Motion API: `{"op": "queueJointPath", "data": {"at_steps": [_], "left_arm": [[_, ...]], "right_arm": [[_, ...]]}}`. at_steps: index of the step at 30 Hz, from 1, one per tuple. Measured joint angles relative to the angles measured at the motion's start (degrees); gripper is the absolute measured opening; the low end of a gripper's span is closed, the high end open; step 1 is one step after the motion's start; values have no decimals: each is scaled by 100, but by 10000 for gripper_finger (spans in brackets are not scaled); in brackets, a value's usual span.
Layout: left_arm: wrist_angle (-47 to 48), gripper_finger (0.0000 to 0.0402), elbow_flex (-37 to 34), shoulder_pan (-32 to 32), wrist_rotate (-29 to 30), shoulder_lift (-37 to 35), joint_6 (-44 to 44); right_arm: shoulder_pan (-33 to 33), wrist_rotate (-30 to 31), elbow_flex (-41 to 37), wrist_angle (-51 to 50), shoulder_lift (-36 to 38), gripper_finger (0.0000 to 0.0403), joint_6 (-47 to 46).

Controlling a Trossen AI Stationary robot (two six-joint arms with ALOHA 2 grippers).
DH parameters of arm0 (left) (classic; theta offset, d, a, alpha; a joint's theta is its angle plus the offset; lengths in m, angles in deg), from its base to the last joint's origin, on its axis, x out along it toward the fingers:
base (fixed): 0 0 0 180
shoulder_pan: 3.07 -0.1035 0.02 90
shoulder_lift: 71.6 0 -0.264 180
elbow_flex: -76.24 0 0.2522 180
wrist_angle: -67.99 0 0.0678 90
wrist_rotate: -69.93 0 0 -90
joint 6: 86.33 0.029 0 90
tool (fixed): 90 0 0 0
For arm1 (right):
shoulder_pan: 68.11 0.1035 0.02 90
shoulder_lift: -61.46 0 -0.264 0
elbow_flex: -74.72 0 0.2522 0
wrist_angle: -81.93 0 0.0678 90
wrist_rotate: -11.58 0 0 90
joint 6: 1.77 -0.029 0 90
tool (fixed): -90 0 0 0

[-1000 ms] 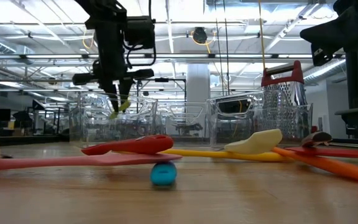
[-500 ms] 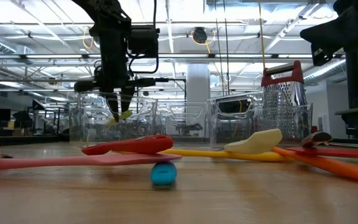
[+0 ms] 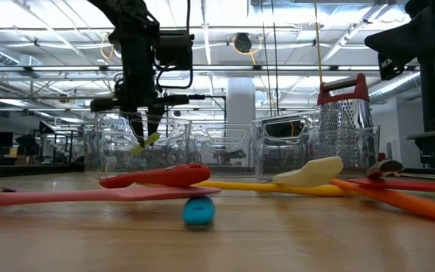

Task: Pick & Place Kitchen Items
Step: Put the green serving spoon into the left transparent bin

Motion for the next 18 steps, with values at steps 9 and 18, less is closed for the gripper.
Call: {"op": "queueJointPath", "data": {"at_steps": [9,18], "left_arm": [[2,60,-2,20,128,0,175],[-11,79,-4,110,157,273,-15]], "right_arm": [[0,0,0,0,0,4,0],[0,-2,0,0,0,4,0]]}}
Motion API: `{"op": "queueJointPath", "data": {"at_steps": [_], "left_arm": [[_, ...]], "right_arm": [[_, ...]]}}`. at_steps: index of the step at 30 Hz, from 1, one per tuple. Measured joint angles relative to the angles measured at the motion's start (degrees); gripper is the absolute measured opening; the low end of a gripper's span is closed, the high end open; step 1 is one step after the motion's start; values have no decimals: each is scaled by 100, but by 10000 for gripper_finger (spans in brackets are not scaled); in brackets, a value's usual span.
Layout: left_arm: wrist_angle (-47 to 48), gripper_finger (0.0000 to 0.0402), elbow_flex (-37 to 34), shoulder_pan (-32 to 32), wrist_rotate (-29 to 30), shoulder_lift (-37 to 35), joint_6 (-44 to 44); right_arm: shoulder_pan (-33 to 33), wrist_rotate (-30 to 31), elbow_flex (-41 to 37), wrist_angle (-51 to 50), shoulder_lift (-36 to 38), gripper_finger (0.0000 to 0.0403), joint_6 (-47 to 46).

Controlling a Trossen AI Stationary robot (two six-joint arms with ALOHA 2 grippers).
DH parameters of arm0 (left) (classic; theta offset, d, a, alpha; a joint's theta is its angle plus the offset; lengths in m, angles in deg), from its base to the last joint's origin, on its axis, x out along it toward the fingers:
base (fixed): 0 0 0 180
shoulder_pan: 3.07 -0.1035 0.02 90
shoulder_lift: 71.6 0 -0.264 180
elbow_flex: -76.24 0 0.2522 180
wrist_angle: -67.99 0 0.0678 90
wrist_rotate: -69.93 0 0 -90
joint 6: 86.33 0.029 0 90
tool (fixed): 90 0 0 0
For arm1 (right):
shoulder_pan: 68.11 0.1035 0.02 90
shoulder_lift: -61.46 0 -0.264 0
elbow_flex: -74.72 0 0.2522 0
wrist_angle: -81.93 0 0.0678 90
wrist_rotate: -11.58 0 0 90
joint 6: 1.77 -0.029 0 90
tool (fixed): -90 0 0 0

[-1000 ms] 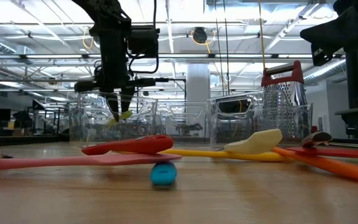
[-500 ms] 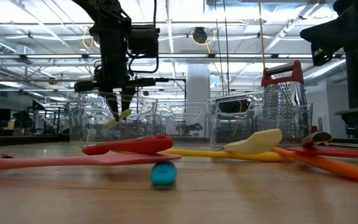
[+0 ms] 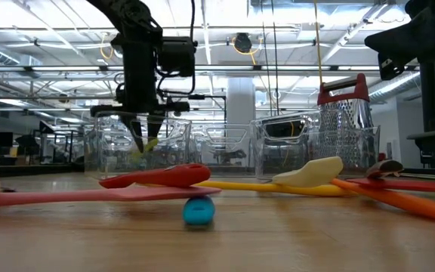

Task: Pick & Place Kitchen Items
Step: Put the green serving spoon into the left transparent bin, then put the brown serving spoon into the left transparent bin

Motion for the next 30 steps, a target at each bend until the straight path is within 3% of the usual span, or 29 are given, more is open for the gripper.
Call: {"op": "queueJointPath", "data": {"at_steps": [8,16,30], "left_arm": [[-30,152,-2,112,-114,107,29],[-60,220,-2,61,-252,-240,222],[-452,242,0,203,-3,-1665,1014]], "right_arm": [[0,0,0,0,-2,4,0],[1,0,0,0,-2,4,0],[0,0,2,-2,-2,4,6]]}}
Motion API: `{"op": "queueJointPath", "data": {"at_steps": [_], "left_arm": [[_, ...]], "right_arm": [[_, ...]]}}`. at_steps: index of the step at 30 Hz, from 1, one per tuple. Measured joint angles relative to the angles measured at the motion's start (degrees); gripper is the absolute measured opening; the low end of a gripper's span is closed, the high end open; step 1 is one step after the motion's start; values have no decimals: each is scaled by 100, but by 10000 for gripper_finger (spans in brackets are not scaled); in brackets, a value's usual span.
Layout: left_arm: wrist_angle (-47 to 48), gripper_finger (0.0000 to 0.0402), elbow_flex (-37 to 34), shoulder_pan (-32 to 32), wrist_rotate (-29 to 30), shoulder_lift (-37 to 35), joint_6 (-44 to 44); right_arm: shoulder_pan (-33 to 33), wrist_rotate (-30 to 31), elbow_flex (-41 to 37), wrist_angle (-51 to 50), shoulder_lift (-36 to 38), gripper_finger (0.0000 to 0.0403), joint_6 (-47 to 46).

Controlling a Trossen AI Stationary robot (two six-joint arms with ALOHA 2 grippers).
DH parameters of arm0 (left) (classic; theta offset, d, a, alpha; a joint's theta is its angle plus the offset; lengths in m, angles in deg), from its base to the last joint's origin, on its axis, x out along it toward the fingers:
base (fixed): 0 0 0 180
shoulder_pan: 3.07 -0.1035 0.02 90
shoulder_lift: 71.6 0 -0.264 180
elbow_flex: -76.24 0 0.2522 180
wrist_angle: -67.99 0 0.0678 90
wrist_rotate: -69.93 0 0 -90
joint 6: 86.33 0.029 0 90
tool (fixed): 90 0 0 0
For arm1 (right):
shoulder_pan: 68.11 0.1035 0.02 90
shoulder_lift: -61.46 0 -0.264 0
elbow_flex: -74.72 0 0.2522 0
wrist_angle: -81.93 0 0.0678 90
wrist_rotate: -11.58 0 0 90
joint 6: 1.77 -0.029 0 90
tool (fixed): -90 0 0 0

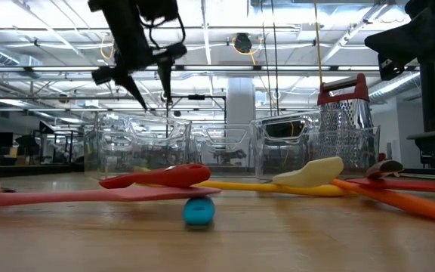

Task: Pick & Place Kitchen Items
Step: Put the brown serving spoon into the left transparent bin

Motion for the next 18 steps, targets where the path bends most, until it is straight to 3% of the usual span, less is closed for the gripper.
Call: {"op": "queueJointPath", "data": {"at_steps": [5,11,18], "left_arm": [[-576,242,0,364,377,-292,439],[-1671,242,2,955,742,-330,1269],[-2432,241,2,1691,1377,-330,2233]], "right_arm": [[0,9,-2,1,0,4,39],[0,7,-2,20,0,4,760],[0,-41,-1,94,0,4,649]]}}
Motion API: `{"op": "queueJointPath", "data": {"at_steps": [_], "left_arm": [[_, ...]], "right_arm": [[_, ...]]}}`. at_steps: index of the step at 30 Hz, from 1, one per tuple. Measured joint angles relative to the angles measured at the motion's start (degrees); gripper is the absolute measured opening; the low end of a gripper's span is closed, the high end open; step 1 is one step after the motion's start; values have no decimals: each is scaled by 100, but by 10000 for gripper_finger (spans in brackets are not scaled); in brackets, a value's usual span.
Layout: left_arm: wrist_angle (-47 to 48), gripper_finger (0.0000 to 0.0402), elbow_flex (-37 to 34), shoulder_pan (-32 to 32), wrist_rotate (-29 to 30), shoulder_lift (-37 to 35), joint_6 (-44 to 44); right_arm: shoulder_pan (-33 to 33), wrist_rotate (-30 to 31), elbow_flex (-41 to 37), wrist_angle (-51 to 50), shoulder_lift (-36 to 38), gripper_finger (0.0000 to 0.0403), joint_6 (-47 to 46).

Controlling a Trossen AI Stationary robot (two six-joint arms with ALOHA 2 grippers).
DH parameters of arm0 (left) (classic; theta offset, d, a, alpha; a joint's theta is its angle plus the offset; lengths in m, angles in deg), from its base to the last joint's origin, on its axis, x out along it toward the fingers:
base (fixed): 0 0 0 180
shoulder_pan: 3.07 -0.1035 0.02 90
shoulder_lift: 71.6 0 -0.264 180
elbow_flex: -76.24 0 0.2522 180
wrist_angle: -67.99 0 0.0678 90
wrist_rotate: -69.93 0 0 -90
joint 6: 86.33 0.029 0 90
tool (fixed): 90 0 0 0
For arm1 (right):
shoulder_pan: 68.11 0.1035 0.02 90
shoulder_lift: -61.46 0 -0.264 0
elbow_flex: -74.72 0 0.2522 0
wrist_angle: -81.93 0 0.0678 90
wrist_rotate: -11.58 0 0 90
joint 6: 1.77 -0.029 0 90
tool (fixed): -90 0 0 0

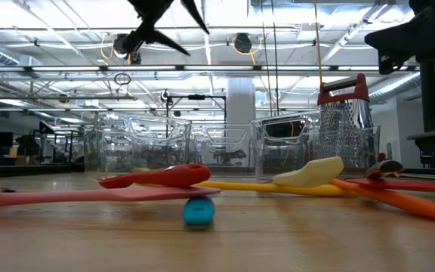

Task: Pick & Place Kitchen Items
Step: Put the brown serving spoon into the left transparent bin

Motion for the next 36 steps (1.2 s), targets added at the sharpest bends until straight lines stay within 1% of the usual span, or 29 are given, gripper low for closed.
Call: {"op": "queueJointPath", "data": {"at_steps": [4,9,11,14,18,23,26,28,29,31,33,36], "left_arm": [[-156,241,0,342,20,-1,320],[-492,241,0,679,68,0,414],[-713,241,0,790,188,20,412],[-997,241,0,937,416,62,652],[-1152,241,0,1036,631,57,982],[-1105,241,0,1028,610,59,1720],[-1072,241,0,1023,590,59,1531],[-1042,241,0,1023,455,59,1314],[-977,241,0,1023,281,59,1311],[-852,241,0,1047,-92,59,1476],[-763,241,0,1133,-304,61,1724],[-655,241,0,1270,-321,59,1981]], "right_arm": [[0,-276,1,0,0,4,-18],[0,-259,0,-2,0,4,-258],[2,-261,-1,-7,0,4,-261],[2,-261,-1,-7,0,4,-259],[0,-261,-1,-4,0,4,-274],[0,-261,-1,-54,2,4,-338],[2,-258,0,-80,0,4,-553],[0,-258,0,-72,0,4,-614],[1,-259,0,-72,0,4,-618],[0,-260,-1,-67,2,4,-620],[2,-265,-1,-53,0,4,-618],[1,-274,0,-47,0,4,-574]]}}
